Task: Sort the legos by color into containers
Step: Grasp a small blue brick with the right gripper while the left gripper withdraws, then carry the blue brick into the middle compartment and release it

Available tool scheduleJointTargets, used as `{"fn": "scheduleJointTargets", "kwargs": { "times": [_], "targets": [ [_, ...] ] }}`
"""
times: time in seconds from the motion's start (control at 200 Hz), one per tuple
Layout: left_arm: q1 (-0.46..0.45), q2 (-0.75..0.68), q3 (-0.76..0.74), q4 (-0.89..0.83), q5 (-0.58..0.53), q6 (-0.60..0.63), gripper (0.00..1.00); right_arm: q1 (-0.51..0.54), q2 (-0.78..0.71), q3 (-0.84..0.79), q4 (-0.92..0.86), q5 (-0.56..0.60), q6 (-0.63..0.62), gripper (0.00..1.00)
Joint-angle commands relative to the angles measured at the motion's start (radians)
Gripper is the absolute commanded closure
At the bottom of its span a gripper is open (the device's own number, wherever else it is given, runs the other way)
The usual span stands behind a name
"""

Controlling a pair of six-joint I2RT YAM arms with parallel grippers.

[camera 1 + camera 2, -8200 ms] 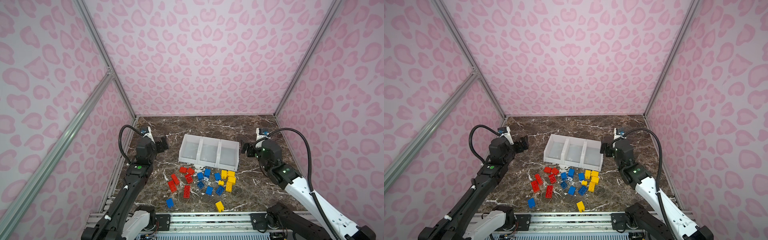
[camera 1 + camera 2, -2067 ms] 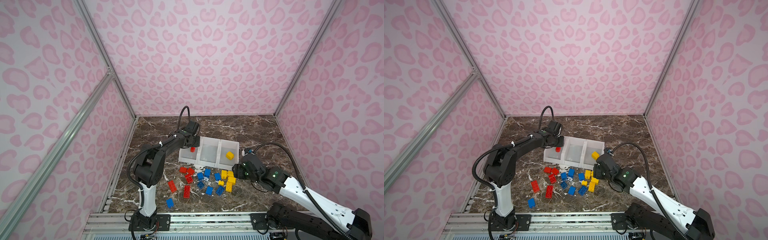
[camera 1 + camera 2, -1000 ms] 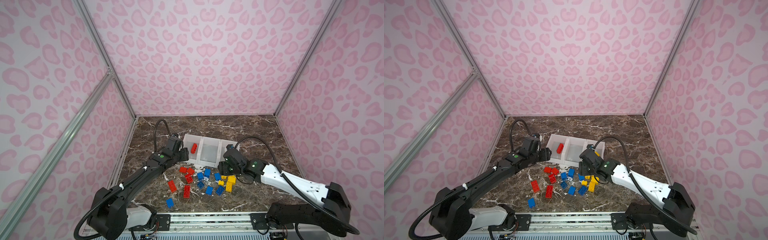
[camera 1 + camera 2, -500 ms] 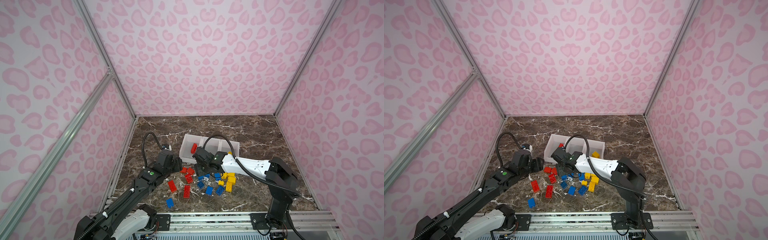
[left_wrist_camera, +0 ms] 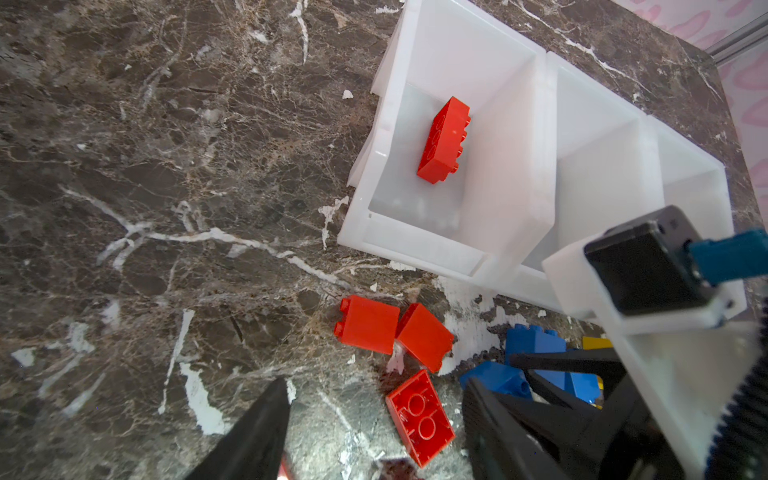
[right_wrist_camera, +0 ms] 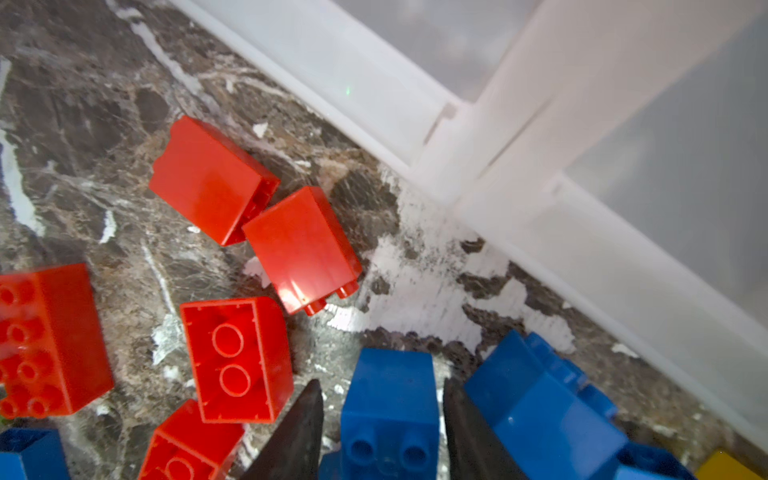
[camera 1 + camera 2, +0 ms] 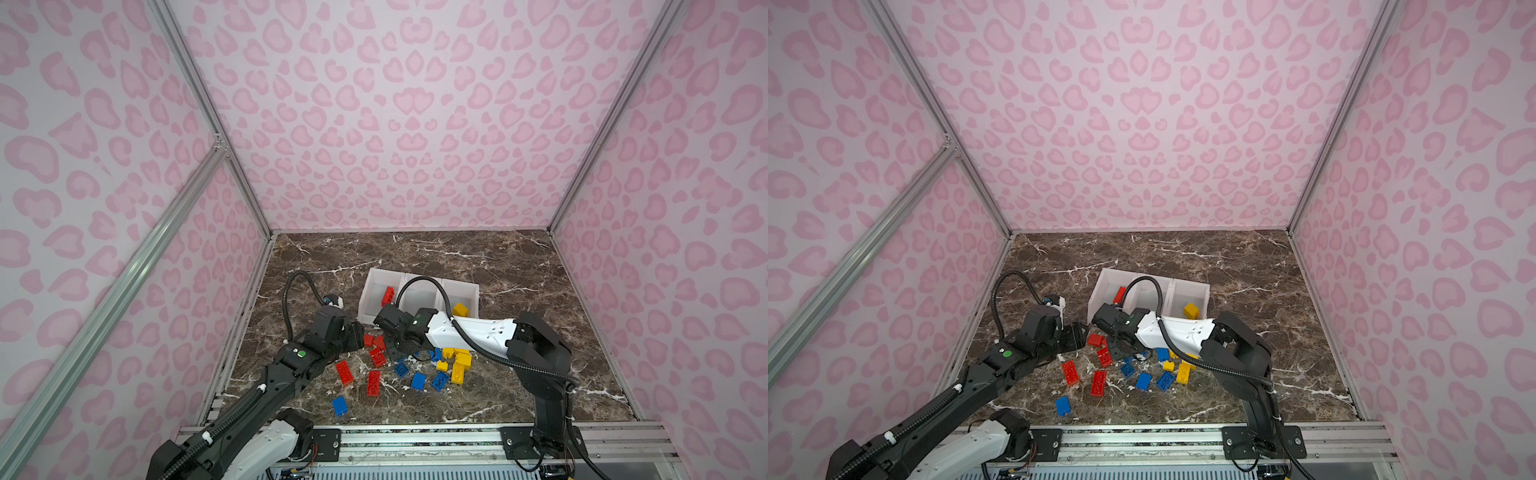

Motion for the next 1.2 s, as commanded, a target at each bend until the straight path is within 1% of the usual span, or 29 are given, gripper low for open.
{"fn": "scheduleJointTargets", "kwargs": {
  "times": [0.0,0.135,0.225,0.335,0.415,0.435,0.58,0.745,0.985,1.125,1.195],
  "targets": [
    [-0.001,-0.007,-0.006,0.013,0.004,-0.009,0.32,0.004,-0.001,-0.016,-0.023,0.019,0.018,0.58],
    [-0.001,-0.012,-0.009,0.011,0.008,-0.012,0.32,0.014,-0.004,-0.019,-0.024,0.027,0.023,0.65],
    [-0.002,-0.019,-0.010,0.003,0.009,-0.016,0.32,0.018,-0.016,-0.013,-0.031,0.033,0.020,0.68],
    [-0.002,-0.037,-0.012,-0.016,0.004,-0.020,0.32,0.013,-0.052,0.046,-0.092,0.075,-0.040,0.70],
    [-0.002,-0.050,-0.018,-0.022,-0.001,-0.021,0.32,-0.017,-0.081,0.111,-0.152,0.109,-0.106,0.70],
    [-0.002,-0.053,-0.019,-0.023,-0.002,-0.022,0.32,-0.029,-0.086,0.151,-0.165,0.115,-0.122,0.70],
    [-0.004,-0.058,-0.020,-0.024,0.000,-0.029,0.32,-0.127,-0.109,0.226,-0.173,0.135,-0.203,0.71],
    [-0.006,-0.065,-0.026,-0.030,0.013,-0.035,0.32,-0.213,-0.049,0.256,-0.137,0.101,-0.242,0.72],
    [-0.009,-0.079,-0.041,-0.040,0.020,-0.044,0.32,-0.300,0.110,0.335,-0.125,0.061,-0.261,0.72],
    [-0.011,-0.085,-0.046,-0.046,0.020,-0.047,0.32,-0.325,0.180,0.384,-0.128,0.045,-0.266,0.72],
    [-0.012,-0.087,-0.049,-0.048,0.018,-0.049,0.32,-0.330,0.200,0.407,-0.135,0.047,-0.269,0.71]
  ]
}}
